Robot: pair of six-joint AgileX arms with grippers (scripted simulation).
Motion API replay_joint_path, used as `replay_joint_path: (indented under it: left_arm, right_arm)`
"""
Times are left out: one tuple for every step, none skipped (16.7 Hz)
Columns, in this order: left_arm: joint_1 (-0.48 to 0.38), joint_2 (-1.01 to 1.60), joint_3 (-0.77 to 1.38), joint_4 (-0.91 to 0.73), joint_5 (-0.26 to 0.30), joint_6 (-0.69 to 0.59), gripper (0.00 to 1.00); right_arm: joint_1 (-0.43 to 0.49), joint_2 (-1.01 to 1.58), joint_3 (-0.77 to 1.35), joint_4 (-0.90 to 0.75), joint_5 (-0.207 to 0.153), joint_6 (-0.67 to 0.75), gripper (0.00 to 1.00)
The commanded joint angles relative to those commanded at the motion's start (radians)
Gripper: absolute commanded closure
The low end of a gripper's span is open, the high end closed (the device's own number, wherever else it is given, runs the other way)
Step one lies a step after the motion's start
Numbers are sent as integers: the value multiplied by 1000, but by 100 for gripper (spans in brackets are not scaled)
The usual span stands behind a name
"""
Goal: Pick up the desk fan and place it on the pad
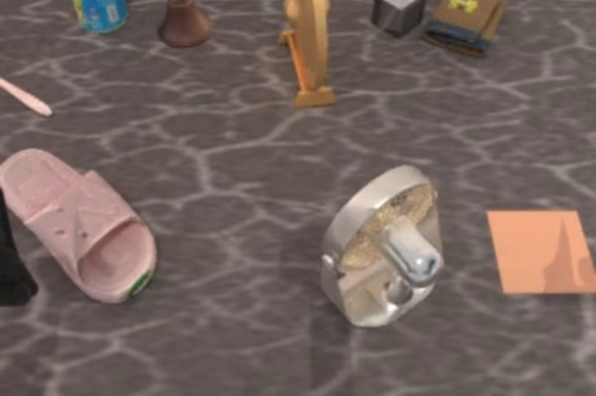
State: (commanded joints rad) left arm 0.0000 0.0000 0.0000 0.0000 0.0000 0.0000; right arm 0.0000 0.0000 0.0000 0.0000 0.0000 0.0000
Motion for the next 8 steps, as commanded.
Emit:
replay_joint_path:
  left_arm:
    - [0, 0, 0, 0, 0, 0, 0]
    - [0, 0, 0, 0, 0, 0, 0]
    - [0, 0, 0, 0, 0, 0, 0]
    - [0, 0, 0, 0, 0, 0, 0]
    - [0, 0, 0, 0, 0, 0, 0]
    - [0, 0, 0, 0, 0, 0, 0]
    - [0, 0, 0, 0, 0, 0, 0]
    - [0, 0, 0, 0, 0, 0, 0]
  right_arm:
    - [0, 0, 0, 0, 0, 0, 0]
    - [0, 0, 0, 0, 0, 0, 0]
    - [5, 10, 10, -10, -1, 10, 0]
    - [15, 30, 30, -30, -2, 30, 0]
    - [29, 62, 61, -59, -3, 59, 0]
    - [48, 104, 102, -96, -4, 97, 0]
    - [69, 156, 154, -141, -5, 142, 0]
    - [92, 220, 214, -192, -5, 194, 0]
